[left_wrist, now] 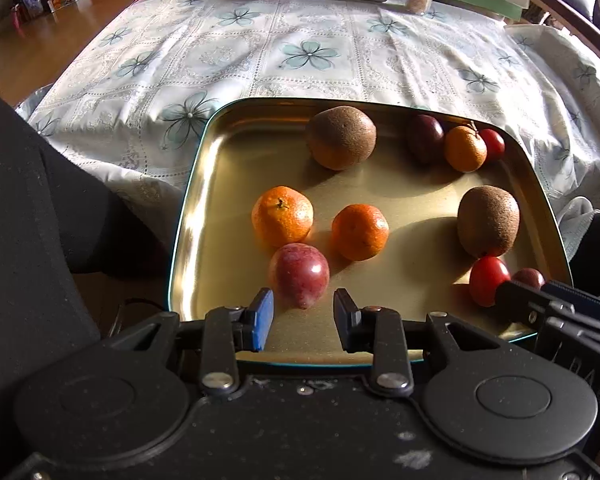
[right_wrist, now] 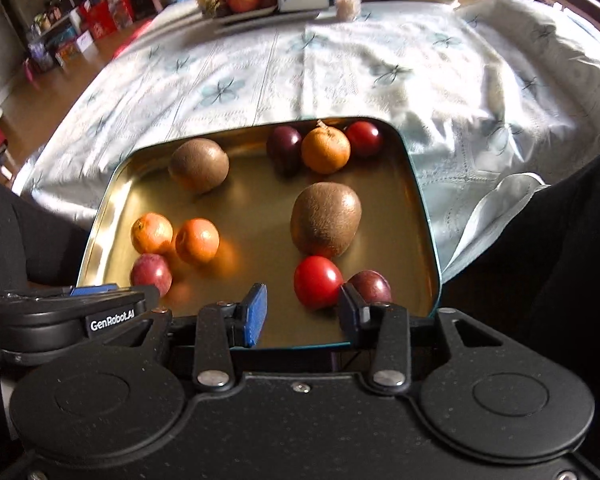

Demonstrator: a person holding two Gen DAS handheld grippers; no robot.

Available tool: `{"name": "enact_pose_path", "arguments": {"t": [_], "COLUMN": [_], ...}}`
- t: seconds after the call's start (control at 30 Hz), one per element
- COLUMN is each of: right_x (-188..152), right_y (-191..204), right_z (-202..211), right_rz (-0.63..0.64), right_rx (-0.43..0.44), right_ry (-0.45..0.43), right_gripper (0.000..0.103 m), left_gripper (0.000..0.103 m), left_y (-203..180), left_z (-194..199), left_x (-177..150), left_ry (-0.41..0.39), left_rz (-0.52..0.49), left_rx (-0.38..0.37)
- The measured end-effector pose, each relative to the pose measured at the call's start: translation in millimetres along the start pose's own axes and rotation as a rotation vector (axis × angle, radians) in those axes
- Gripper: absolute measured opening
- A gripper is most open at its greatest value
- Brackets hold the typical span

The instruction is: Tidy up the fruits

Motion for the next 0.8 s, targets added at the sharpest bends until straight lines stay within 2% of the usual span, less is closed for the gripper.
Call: {"name": "enact_pose_path", "arguments": {"t": [0.07,0.13,0.3,0.6,0.8], "right_x": [-4,-3,4,-8,-8], "right_y": [-6,-16,-19,15,29], "right_z": [2,0,-15,-9,-14], "right_rz": [-0.048,-0.115,-0.146,0.066,0.156], "right_rx": [0.043,0.106,0.101,-0.039,-0.088], "right_ry": [-0.036,-0.037,0.068,-0.009,0.009], "right_gripper": [0.05,0.053,0.056,0.055,0.055], "left_gripper": [0.033,0.034,0.036,0.039,0.04], "left_y": [-2,-4,-5,-6,-6], "left_z": [0,1,5,10,8], "left_x": [-1,-3,-5,-6,-6], "left_ry": [-0.007,-0.015,-0.045,-0.087,-0.088], "left_rz": [-0.015,-0.027,-0.029,-0.013,-0.009], "left_rx": [0.001,-0.003,-0.003,0.005,0.03]}}
Point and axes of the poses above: each gripper's, at about its wrist camera, not at the fingertips, and z roughly against the way its jaws point, y to its left, x to its top, the point moved 1 cm from there along -z, roughly the way its jaws point, and after that the axes turned 6 degrees about -x, right-handed, at the moved point
